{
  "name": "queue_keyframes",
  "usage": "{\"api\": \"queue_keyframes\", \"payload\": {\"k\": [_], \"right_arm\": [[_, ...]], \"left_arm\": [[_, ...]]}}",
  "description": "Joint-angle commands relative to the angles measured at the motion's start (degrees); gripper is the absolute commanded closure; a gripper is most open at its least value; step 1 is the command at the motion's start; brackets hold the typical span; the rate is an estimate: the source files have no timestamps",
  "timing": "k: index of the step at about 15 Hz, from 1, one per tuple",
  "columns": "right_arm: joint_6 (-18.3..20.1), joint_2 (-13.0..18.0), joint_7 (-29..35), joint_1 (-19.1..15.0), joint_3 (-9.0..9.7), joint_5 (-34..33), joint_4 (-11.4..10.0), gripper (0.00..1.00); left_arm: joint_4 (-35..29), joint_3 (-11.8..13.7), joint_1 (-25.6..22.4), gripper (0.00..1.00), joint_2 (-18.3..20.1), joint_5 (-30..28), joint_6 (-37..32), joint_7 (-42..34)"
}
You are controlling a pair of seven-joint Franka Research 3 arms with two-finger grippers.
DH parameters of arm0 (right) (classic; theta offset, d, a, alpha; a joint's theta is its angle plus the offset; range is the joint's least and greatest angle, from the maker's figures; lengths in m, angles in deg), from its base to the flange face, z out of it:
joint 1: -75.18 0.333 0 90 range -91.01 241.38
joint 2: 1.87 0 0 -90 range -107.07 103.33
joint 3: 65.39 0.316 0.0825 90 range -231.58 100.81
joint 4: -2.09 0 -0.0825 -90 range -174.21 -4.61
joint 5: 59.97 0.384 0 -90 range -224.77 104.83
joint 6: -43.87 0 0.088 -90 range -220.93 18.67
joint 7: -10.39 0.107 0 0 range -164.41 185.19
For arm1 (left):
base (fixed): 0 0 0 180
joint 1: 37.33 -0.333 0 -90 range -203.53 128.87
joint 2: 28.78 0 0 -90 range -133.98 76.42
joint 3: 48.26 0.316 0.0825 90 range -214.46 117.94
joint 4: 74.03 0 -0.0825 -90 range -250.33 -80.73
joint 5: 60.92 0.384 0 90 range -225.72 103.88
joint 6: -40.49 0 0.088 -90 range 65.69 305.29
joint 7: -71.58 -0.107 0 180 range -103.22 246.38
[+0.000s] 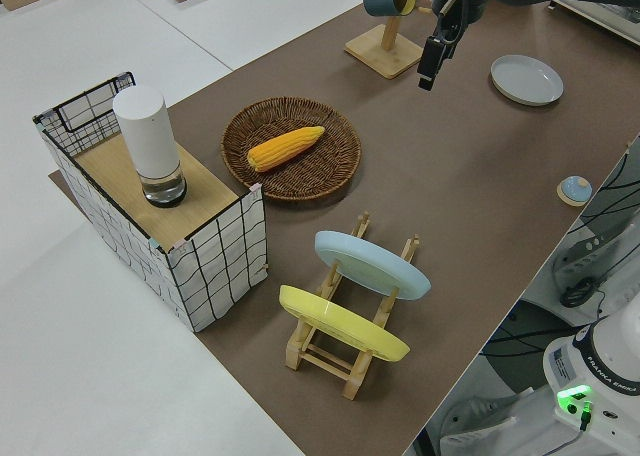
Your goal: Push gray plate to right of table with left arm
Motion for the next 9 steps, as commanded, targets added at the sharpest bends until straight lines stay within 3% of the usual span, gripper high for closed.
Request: {"api": "queue_keyframes", "payload": {"k": [1, 4, 7, 9], "right_arm": [[0.3, -0.4, 0.1, -0.4, 0.23, 0.9, 0.8, 0.005], [0.3, -0.4, 0.1, -0.4, 0.23, 0.9, 0.8, 0.005], [0.3, -0.4, 0.1, -0.4, 0.23, 0.9, 0.8, 0.005], [0.3, -0.4, 0.1, -0.4, 0.23, 0.9, 0.8, 0.005]], "left_arm": [[4.3, -0.6, -2.0, 0.01, -0.5, 0.8, -4.6, -1.5], [5.5, 0.5, -2.2, 0.01, -0.7, 0.5, -6.8, -1.6], [15.5, 1.1, -2.2, 0.01, -4.8, 1.0, -13.2, -1.6], [18.2, 1.1, -2.2, 0.01, -6.3, 1.1, -15.4, -1.6]]}}
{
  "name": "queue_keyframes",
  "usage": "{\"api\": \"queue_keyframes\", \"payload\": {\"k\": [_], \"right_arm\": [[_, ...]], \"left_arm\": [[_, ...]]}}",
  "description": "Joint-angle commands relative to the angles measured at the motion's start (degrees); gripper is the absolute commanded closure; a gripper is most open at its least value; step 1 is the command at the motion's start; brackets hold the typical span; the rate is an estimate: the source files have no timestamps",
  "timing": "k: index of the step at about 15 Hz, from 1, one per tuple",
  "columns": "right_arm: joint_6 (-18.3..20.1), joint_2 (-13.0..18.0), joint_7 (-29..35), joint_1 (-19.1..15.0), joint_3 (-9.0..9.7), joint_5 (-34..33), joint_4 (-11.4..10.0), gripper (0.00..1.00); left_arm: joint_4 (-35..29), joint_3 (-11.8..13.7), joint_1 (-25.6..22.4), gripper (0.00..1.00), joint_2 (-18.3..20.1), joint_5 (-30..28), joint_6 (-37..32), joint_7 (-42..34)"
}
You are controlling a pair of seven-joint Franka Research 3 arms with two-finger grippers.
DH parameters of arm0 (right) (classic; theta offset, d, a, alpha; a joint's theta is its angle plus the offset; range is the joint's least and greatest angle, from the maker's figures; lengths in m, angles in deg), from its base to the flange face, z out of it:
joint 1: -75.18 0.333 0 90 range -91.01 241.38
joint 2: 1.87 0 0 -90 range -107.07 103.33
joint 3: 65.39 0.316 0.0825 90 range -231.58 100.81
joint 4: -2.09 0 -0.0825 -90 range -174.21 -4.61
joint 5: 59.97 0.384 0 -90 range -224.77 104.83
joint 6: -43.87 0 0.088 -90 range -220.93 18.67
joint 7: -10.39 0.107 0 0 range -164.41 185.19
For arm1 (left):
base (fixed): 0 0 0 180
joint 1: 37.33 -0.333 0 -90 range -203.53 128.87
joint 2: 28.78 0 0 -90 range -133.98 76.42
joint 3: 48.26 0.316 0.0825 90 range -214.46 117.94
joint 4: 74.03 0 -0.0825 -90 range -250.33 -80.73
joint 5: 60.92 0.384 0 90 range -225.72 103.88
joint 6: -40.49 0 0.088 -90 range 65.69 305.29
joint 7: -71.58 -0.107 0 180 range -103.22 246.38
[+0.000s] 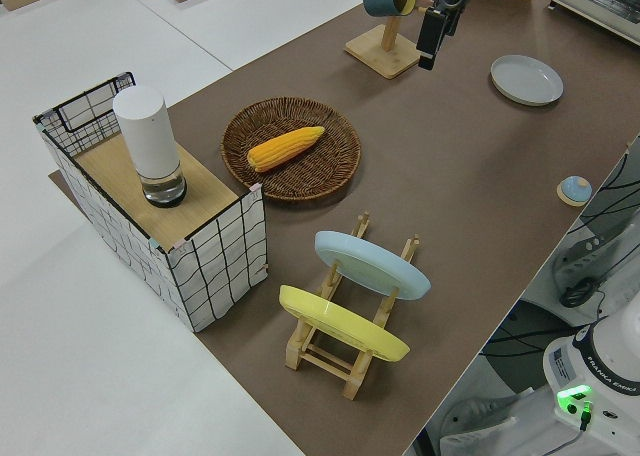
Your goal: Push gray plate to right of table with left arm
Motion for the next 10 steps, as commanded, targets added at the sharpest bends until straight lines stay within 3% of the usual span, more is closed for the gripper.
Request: {"api": "queue_keyframes", "payload": {"k": [1, 10], "right_arm": [[0.3, -0.4, 0.1, -0.4, 0.23, 0.9, 0.8, 0.005], [0.3, -0.4, 0.1, -0.4, 0.23, 0.9, 0.8, 0.005]], "left_arm": [[7.8, -0.5, -0.8, 0.01, -4.6, 1.2, -5.1, -0.7], [7.7, 0.1, -1.0, 0.01, -3.8, 4.0, -5.1, -0.2]]}}
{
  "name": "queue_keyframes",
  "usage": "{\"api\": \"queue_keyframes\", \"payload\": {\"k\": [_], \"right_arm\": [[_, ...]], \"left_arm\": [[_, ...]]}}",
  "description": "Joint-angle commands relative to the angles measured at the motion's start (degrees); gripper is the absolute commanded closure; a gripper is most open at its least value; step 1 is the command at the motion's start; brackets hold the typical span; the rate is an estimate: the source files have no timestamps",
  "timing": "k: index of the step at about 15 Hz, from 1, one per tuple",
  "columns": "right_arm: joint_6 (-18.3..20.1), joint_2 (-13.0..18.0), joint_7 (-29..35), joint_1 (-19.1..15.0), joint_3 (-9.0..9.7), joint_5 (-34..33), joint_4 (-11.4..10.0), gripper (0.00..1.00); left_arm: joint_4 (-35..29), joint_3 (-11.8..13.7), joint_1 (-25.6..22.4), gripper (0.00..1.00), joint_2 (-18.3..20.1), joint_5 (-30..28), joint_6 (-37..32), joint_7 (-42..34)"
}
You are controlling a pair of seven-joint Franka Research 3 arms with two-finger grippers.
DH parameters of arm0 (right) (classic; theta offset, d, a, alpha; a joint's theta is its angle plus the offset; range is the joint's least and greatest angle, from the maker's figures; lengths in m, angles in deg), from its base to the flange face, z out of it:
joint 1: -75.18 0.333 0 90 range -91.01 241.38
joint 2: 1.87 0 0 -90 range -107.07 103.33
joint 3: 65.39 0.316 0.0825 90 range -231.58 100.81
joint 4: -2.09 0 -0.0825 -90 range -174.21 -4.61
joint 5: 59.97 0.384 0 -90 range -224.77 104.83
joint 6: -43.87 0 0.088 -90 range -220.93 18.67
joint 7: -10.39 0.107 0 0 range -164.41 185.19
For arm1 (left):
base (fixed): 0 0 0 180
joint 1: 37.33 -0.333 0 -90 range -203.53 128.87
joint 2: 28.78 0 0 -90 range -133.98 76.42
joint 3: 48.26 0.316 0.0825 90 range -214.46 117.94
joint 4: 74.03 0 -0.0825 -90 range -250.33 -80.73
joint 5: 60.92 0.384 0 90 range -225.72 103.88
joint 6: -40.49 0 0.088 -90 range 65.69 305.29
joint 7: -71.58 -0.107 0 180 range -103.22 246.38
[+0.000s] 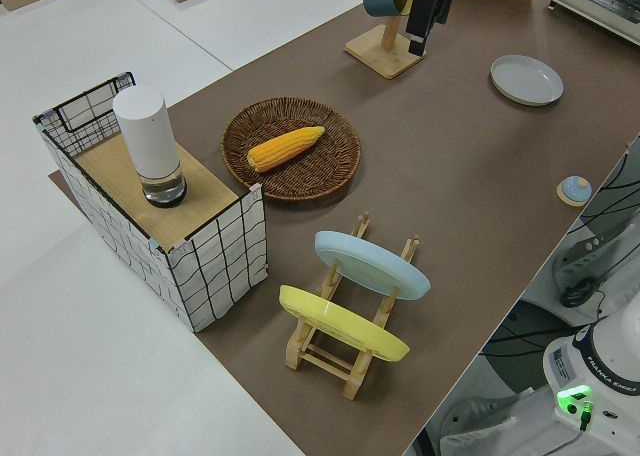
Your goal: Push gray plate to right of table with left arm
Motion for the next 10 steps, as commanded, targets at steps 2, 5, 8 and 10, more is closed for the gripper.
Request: {"api": "queue_keyframes", "payload": {"k": [2, 5, 8, 10], "right_arm": [[0.3, -0.4, 0.1, -0.4, 0.23, 0.9, 0.8, 0.005], [0.3, -0.4, 0.1, -0.4, 0.23, 0.9, 0.8, 0.005], [0.3, -0.4, 0.1, -0.4, 0.23, 0.9, 0.8, 0.005], [0.3, -0.4, 0.1, -0.4, 0.23, 0.9, 0.8, 0.005]], "left_arm": [[1.4, 0.0, -0.9, 0.01, -0.2, 1.2, -1.5, -0.2], [1.4, -0.1, -0.6, 0.01, -0.2, 1.2, -1.5, -0.1], [1.4, -0.1, -0.8, 0.01, -0.2, 1.2, -1.4, -0.1], [1.4, -0.1, -0.7, 0.01, -0.2, 1.2, -1.4, -0.1]]}}
